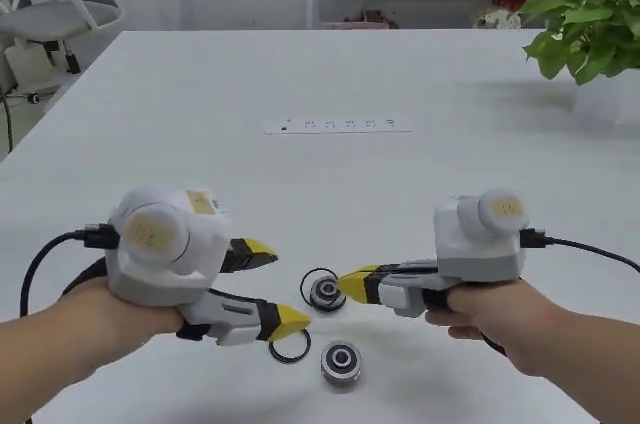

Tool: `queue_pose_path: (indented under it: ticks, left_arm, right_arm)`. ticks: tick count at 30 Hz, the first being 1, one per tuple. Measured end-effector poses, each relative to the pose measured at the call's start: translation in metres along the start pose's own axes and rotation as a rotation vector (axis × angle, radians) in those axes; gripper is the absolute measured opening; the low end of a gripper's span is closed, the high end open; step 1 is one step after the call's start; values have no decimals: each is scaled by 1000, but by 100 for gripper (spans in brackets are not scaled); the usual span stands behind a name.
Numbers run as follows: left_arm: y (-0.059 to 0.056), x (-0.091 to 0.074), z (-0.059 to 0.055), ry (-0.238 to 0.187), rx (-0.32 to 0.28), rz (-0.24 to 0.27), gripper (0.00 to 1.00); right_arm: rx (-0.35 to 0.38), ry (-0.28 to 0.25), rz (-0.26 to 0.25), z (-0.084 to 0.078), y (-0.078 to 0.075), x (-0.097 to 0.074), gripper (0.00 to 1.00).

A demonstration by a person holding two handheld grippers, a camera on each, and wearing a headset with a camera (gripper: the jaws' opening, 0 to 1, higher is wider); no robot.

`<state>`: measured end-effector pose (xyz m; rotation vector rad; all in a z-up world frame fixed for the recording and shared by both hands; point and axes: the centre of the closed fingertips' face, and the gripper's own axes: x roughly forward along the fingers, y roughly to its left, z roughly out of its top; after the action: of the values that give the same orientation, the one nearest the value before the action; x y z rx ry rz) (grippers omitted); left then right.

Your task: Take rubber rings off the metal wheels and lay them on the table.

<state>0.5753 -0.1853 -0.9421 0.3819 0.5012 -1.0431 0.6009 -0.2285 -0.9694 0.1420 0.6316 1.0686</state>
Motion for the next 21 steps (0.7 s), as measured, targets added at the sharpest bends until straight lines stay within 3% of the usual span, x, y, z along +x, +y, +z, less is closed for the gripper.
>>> queue_pose_path:
  ticks: [8,16,21]
  left_arm:
    - [-4,-17,-4,-29,-43,10,59]
    - [-2,-27,-10,-46,-80,28,66]
    - [-4,-31,-18,-40,-92,36,68]
  right_arm:
    - [22,15,37,-2,13,5,0]
    - [41,63,79,-12,26,14,0]
    - [43,88,93,-18,30,19,0]
